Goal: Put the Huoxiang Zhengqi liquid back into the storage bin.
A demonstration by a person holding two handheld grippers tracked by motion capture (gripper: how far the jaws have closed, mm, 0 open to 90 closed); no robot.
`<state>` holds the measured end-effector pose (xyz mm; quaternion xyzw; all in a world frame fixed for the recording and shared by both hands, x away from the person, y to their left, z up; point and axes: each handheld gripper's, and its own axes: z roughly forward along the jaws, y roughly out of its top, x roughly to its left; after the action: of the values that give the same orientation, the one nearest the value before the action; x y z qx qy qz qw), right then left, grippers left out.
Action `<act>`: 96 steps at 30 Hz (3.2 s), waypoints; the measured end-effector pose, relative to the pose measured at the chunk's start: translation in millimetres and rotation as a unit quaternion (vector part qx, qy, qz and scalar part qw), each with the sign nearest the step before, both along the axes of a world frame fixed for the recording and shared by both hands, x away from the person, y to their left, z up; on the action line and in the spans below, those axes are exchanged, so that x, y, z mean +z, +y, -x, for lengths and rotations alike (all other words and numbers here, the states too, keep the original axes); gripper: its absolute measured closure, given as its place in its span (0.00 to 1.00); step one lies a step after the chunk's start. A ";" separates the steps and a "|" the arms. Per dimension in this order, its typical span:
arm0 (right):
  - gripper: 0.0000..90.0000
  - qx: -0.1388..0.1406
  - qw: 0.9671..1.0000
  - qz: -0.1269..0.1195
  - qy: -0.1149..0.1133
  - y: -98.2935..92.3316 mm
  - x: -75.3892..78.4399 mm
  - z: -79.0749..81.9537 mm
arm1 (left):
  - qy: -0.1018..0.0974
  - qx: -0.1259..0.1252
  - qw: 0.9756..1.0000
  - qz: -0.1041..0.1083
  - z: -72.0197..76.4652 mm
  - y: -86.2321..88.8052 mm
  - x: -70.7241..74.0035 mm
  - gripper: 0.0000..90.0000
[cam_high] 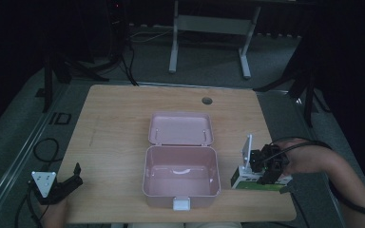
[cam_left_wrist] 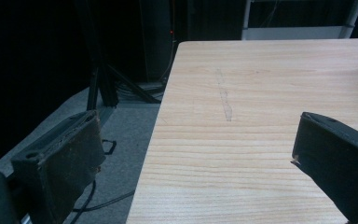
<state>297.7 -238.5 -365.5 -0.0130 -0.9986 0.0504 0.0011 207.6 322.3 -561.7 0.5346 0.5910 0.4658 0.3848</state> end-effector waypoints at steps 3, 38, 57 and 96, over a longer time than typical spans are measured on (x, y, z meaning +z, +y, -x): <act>0.69 0.000 1.000 -0.002 -0.004 1.2 10.1 1.7 | 0.001 0.000 1.000 -0.001 0.0 -0.2 0.0 0.02; 0.69 0.015 1.000 -0.009 -0.015 71.4 56.4 -10.1 | -0.002 -0.002 1.000 0.002 0.4 0.7 0.1 0.02; 0.69 0.049 0.999 -0.006 -0.006 137.5 44.6 -6.3 | -0.003 -0.004 1.000 0.004 0.8 1.1 0.2 0.02; 0.69 0.068 0.997 0.006 0.029 200.5 -15.0 -1.0 | 0.000 -0.006 1.000 0.000 0.3 0.6 0.0 0.02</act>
<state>298.6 -38.1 -380.5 0.0559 -0.9965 0.0566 0.0265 207.3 322.9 -561.7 0.5378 0.5877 0.4636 0.3878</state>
